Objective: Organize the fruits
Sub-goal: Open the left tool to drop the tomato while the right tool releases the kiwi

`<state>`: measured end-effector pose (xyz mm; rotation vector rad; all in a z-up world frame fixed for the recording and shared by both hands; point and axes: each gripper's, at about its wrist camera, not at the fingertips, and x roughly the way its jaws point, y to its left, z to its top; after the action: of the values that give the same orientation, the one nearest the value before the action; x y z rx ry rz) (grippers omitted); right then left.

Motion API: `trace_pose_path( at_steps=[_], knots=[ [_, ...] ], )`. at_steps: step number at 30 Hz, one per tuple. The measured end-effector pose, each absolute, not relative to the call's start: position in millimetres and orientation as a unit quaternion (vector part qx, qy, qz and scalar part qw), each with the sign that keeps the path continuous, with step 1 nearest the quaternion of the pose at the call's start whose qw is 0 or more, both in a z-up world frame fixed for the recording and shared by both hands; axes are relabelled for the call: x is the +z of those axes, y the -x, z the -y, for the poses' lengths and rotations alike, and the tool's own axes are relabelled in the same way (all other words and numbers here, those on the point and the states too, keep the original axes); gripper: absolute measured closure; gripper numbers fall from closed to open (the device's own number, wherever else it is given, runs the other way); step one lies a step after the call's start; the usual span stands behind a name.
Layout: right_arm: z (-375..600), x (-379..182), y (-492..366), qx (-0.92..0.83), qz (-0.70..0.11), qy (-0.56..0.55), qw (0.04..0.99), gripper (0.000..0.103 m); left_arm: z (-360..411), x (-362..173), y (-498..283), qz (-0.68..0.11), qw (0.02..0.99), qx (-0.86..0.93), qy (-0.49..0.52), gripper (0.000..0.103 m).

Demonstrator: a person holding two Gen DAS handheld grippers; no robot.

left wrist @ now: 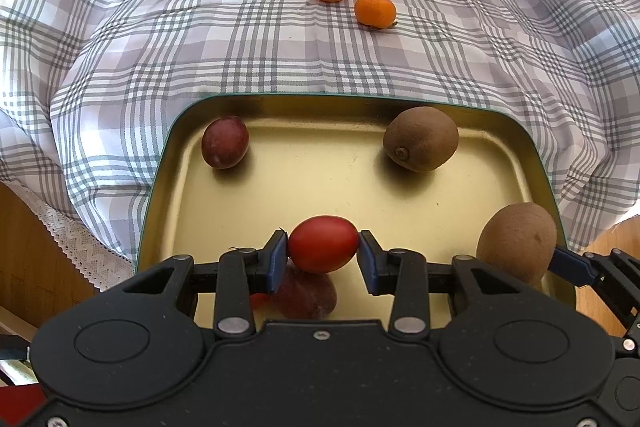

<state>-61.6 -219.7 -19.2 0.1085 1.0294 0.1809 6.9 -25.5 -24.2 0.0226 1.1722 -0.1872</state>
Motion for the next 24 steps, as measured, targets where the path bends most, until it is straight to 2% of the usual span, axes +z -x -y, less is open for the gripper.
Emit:
trace_pose_path(
  at_steps=[9,24],
  knots=[
    [220,-4,65,0.085,-0.454,-0.043,0.886,0.046,28,-17,-4,-0.542,0.836,-0.087,-0.015,0.055],
    [222,-10,62,0.081,-0.467,-0.049,0.879,0.046,29,-19,-3,-0.536,0.842,-0.053,-0.039,0.055]
  ],
)
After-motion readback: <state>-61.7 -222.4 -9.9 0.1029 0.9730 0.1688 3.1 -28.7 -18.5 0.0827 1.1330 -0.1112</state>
